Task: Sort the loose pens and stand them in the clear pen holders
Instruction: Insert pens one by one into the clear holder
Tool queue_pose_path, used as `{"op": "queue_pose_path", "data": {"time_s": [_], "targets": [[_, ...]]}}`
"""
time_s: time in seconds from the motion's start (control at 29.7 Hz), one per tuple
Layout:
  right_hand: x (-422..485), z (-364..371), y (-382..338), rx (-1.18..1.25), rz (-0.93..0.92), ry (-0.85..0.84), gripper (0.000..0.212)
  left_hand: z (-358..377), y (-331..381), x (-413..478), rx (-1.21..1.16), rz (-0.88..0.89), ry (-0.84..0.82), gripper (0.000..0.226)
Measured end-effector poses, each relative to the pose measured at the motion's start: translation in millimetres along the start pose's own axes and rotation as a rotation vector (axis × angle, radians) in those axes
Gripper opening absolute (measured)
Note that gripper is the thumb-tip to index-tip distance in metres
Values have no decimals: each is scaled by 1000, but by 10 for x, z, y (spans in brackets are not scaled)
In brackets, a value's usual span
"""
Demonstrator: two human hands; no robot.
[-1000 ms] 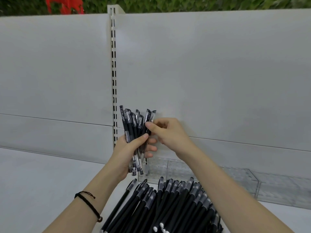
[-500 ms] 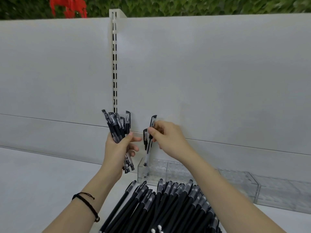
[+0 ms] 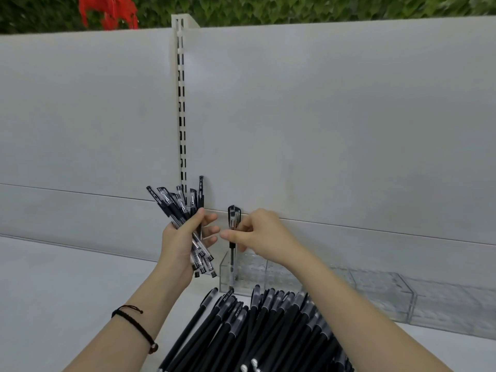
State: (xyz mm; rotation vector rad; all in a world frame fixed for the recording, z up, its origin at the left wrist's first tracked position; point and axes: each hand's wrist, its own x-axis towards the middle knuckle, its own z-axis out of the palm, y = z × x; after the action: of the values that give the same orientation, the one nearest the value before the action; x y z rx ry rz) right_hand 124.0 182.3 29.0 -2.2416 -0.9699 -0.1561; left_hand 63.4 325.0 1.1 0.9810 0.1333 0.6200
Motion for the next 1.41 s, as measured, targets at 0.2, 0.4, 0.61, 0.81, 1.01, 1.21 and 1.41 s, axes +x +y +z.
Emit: {"op": "queue_pose_path", "data": {"time_s": [0.2, 0.4, 0.61, 0.81, 1.01, 1.21, 1.41], "targets": [[31, -129, -40, 86, 10, 210, 46, 23, -3, -25, -38, -30, -48, 14], [16, -168, -120, 495, -43, 238, 12, 113, 13, -135, 33, -11, -277, 23], [-47, -198, -195, 644, -48, 174, 10, 108, 0, -143, 89, -20, -270, 32], [-31, -155, -206, 692, 2, 186, 11, 96, -9, -143, 148, -54, -325, 35], [37, -289, -212, 800, -6, 473, 11, 23, -5, -83, 164, -46, -320, 32], [52, -443, -78, 619, -68, 624, 12, 2, -19, -45, 179, 28, -234, 19], [64, -246, -32, 425, -82, 565, 15, -64, -1, 35, 71, -21, -117, 21]]}}
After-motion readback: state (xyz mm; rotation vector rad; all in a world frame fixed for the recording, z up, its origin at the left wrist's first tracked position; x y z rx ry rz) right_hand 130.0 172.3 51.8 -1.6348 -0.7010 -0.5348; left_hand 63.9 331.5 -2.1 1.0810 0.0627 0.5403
